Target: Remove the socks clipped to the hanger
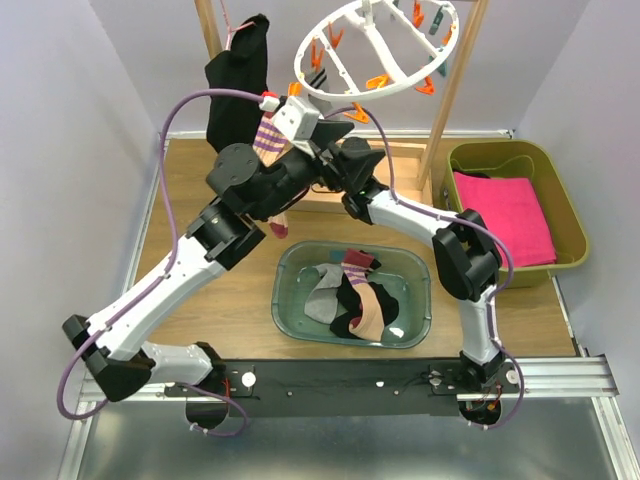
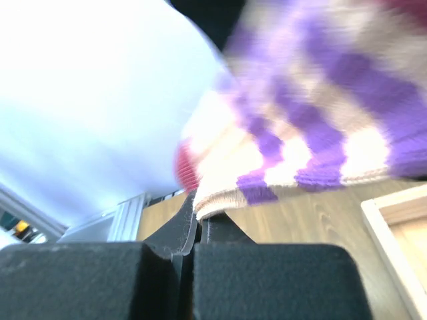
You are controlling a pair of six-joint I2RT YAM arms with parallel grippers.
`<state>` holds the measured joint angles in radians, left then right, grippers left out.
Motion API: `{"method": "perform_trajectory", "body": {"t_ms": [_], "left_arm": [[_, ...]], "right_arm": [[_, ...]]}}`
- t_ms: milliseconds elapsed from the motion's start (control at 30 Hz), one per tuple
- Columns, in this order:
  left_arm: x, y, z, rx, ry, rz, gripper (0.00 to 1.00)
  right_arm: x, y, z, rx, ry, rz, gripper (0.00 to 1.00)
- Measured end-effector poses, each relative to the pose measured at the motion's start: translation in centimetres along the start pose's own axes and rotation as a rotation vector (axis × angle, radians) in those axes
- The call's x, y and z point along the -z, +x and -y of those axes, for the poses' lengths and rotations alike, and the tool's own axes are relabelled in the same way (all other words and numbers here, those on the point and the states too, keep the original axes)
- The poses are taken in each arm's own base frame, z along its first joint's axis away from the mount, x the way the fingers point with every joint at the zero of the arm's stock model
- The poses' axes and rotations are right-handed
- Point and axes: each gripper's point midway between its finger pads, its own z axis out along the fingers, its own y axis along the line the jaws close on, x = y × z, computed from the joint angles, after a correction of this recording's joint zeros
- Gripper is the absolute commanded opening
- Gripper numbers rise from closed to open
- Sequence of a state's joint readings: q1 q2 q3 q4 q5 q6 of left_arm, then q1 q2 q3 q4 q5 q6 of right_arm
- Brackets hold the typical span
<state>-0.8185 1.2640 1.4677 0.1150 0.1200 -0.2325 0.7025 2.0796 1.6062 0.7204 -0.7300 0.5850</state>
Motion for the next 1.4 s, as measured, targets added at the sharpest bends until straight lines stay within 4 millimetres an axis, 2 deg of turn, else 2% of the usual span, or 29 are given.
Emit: {"method": "perform_trajectory", "body": {"t_ms": [100, 233, 267, 333, 433, 567, 667, 800, 867, 1067, 1233, 1333, 1400], "left_arm": [[1.8, -1.1, 1.0, -0.015, 0.037, 0.003, 0.86], [5.5, -3.9, 1.1, -0.075, 0.011, 0.053, 0.86], [6.7, -5.3, 0.8, -0.094, -0.013, 0.083, 0.86], [7.8, -6.6, -0.2, -0.121, -0.055, 0.108, 0.86], [9.0, -8.0, -3.4, -0.159, -0.148, 0.134, 0.85], [8.4, -6.4, -8.1, -0.161, -0.233, 0.081, 0.83], [7.3, -3.7, -11.7, -0.133, -0.283, 0.004, 0.76], [6.1, 0.0, -15.8, -0.066, -0.324, -0.089, 0.73], [5.7, 0.8, -16.9, -0.042, -0.330, -0.107, 0.72], [3.3, 0.9, -18.5, -0.015, -0.300, -0.113, 0.70], [2.0, 2.1, -19.3, 0.005, -0.277, -0.135, 0.82], [1.6, 3.0, -19.9, 0.028, -0.281, -0.150, 0.81], [1.4, 3.6, -20.2, 0.040, -0.285, -0.160, 0.73]], "right_arm": [[0.8, -0.2, -0.9, -0.016, -0.017, -0.026, 0.01], [1.5, 0.1, -2.2, -0.029, -0.047, -0.087, 0.03], [1.6, 0.2, -2.4, -0.031, -0.050, -0.099, 0.03], [2.0, 0.5, -2.9, -0.033, -0.055, -0.127, 0.03], [2.5, 0.9, -3.4, -0.037, -0.058, -0.165, 0.03], [3.1, 1.9, -3.3, -0.039, -0.045, -0.211, 0.03], [3.7, 2.8, -3.2, -0.048, -0.028, -0.245, 0.03], [4.8, 3.7, -3.2, -0.049, -0.005, -0.285, 0.03], [5.3, 3.7, -3.4, -0.046, 0.001, -0.291, 0.03], [5.9, 3.6, -3.7, -0.033, 0.007, -0.297, 0.03], [6.3, 4.5, -3.4, -0.044, 0.015, -0.310, 0.03], [6.4, 4.6, -3.5, -0.045, 0.020, -0.311, 0.03], [6.5, 4.4, -3.6, -0.042, 0.020, -0.308, 0.03]]}}
